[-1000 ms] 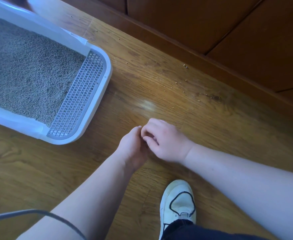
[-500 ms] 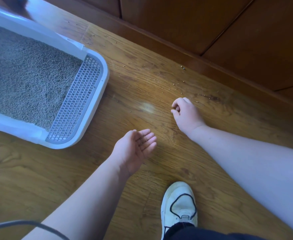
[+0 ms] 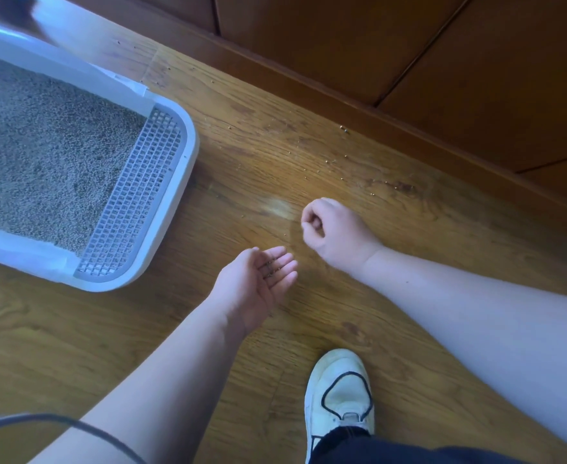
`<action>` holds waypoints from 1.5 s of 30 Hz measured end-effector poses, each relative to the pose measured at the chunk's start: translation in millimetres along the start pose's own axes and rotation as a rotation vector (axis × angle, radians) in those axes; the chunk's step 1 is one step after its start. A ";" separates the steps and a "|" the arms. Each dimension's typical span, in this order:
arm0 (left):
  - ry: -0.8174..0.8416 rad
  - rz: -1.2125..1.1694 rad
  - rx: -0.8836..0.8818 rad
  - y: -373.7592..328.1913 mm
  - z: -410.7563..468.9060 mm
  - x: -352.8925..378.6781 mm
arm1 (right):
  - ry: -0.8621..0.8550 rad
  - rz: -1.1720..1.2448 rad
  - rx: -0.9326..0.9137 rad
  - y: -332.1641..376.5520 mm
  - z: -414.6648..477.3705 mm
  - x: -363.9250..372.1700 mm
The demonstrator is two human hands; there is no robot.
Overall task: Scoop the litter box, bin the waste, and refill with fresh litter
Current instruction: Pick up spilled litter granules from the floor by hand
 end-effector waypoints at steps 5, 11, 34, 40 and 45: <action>0.112 0.005 -0.001 2.3 4.4 32.7 | 0.061 0.075 -0.180 25.3 -40.1 3.7; 0.056 0.015 0.016 8.1 15.1 50.6 | -0.327 0.121 0.129 -66.3 -23.2 -50.9; 0.023 0.017 -0.002 8.7 16.2 56.1 | -0.339 -0.070 0.292 -121.4 7.8 -62.1; 0.022 0.035 0.005 5.0 12.9 54.0 | -0.258 -0.238 0.267 -113.6 12.1 -59.6; 0.029 0.029 0.005 3.7 14.0 53.1 | -0.223 -0.094 0.119 -73.6 10.2 -52.1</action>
Point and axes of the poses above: each hand's wrist, its own z-axis towards the middle knuckle, its own x-axis out of the palm, y = z × x, the point moved 7 cm from there along z, towards the middle knuckle, and after that the axes turned 2 degrees about z, right-handed, at the moved point
